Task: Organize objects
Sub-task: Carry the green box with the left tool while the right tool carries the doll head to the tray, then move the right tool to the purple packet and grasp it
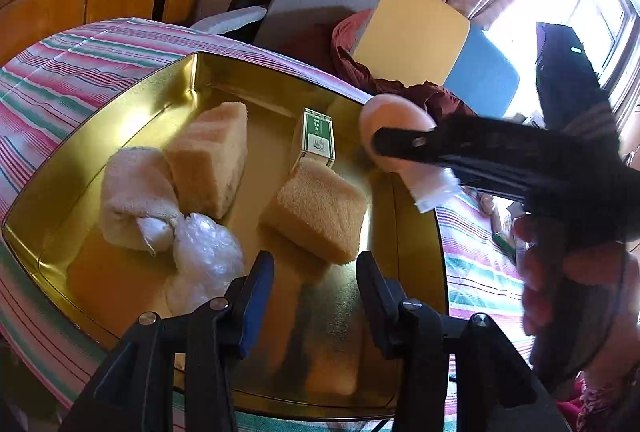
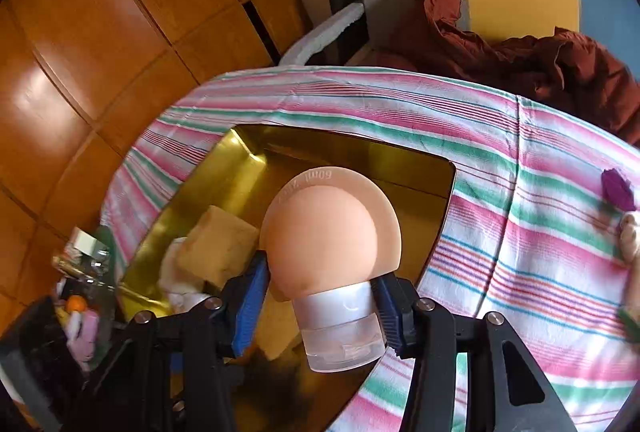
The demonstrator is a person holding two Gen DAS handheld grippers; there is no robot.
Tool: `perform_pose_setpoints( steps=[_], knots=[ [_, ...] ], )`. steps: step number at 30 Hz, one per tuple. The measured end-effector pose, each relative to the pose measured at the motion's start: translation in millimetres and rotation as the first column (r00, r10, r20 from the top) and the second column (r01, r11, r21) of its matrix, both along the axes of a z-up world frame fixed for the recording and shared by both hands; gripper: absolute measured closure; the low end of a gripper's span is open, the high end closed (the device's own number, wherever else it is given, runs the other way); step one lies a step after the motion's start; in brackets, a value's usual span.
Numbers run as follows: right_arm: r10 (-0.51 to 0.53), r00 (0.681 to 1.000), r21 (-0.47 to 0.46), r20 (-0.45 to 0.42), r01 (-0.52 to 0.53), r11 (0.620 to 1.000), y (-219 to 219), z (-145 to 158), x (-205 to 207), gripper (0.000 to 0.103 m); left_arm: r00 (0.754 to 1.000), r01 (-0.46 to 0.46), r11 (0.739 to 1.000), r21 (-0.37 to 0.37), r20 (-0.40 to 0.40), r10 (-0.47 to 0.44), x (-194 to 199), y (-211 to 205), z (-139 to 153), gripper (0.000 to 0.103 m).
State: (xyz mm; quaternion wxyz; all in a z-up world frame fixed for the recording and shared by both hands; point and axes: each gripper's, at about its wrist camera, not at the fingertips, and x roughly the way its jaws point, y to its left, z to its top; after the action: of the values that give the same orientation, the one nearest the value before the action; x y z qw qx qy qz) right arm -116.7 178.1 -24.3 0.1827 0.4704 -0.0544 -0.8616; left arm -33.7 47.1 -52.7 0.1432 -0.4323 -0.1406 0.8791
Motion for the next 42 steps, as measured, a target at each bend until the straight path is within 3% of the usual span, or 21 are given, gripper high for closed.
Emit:
perform_pose_setpoints(
  steps=[6,9,21,34,38,42],
  knots=[
    [-0.025,0.999,0.113,-0.026,0.028,0.993,-7,-12,-13,0.05,1.0,-0.005,1.0,0.02,0.01,0.005,-2,-4,-1,0.06],
    [-0.057,0.997,0.143,-0.056,0.065,0.988,-6,-11,-13,0.042,1.0,-0.003,1.0,0.019,0.006,0.003,-1,-3,0,0.06],
    [-0.109,0.98,0.088,-0.166,0.125,0.988,23,15,22,0.018,1.0,0.022,1.0,0.013,-0.007,-0.022,2,1,1,0.06],
    [-0.118,0.985,0.154,-0.127,0.137,0.979,62,6,62,0.014,0.996,0.075,0.996,0.04,-0.051,-0.073,13,11,11,0.06],
    [-0.127,0.988,0.189,-0.086,0.141,0.972,92,-6,81,0.014,0.991,0.109,0.994,0.022,-0.075,-0.107,19,20,17,0.06],
    [-0.205,0.979,0.2,-0.022,0.205,0.958,143,-17,97,0.014,0.985,0.146,0.989,0.01,-0.094,-0.145,27,31,22,0.06]
  ],
)
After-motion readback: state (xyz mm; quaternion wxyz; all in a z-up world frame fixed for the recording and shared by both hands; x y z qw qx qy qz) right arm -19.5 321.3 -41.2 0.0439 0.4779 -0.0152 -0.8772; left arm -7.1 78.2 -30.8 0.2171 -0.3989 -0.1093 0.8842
